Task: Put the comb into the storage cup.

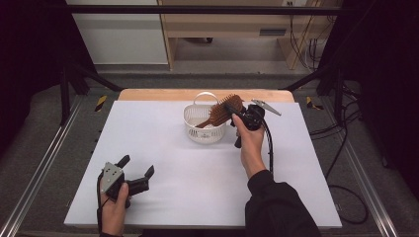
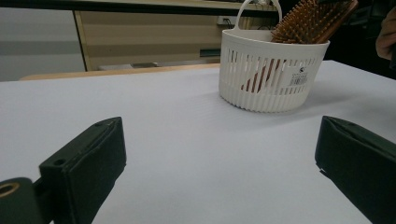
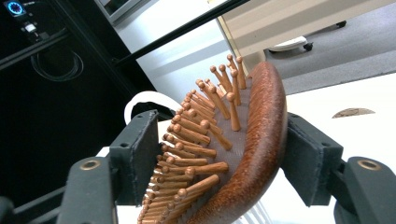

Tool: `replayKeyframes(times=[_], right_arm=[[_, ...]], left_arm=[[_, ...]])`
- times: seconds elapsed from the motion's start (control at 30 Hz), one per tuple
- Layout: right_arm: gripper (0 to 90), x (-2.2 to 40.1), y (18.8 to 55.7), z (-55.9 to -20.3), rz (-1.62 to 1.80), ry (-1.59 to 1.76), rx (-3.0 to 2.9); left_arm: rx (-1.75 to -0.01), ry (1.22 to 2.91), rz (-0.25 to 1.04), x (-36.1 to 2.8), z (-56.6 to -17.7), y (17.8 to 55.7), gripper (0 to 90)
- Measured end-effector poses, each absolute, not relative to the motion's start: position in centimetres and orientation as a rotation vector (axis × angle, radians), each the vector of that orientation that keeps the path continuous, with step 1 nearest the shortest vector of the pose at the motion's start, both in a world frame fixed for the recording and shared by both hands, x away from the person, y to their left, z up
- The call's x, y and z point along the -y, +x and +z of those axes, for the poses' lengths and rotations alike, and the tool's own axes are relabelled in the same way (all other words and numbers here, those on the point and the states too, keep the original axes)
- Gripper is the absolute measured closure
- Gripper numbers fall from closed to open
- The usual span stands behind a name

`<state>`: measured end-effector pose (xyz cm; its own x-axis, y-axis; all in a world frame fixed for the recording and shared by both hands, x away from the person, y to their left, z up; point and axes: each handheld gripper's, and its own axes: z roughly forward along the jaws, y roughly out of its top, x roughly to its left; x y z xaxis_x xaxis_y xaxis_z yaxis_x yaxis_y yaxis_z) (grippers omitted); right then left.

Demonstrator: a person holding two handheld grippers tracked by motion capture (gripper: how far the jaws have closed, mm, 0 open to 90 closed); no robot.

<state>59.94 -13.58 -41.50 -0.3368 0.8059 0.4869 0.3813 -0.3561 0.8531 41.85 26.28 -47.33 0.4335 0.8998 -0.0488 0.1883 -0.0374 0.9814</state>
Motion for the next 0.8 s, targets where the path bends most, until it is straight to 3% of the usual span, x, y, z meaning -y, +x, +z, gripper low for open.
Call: replayKeyframes(times=[0.3, 0.8], right_arm=[[18.4, 13.45, 59.97, -41.27, 1.687, 1.558, -1.534], [9.6, 13.52, 59.53, -40.51, 1.632, 1.514, -1.567]], left_arm=[[-1.002, 1.522, 0.765, -26.30, -47.33, 41.85, 2.0], [-1.001, 1.522, 0.768, -26.28, -47.31, 41.83, 2.0]])
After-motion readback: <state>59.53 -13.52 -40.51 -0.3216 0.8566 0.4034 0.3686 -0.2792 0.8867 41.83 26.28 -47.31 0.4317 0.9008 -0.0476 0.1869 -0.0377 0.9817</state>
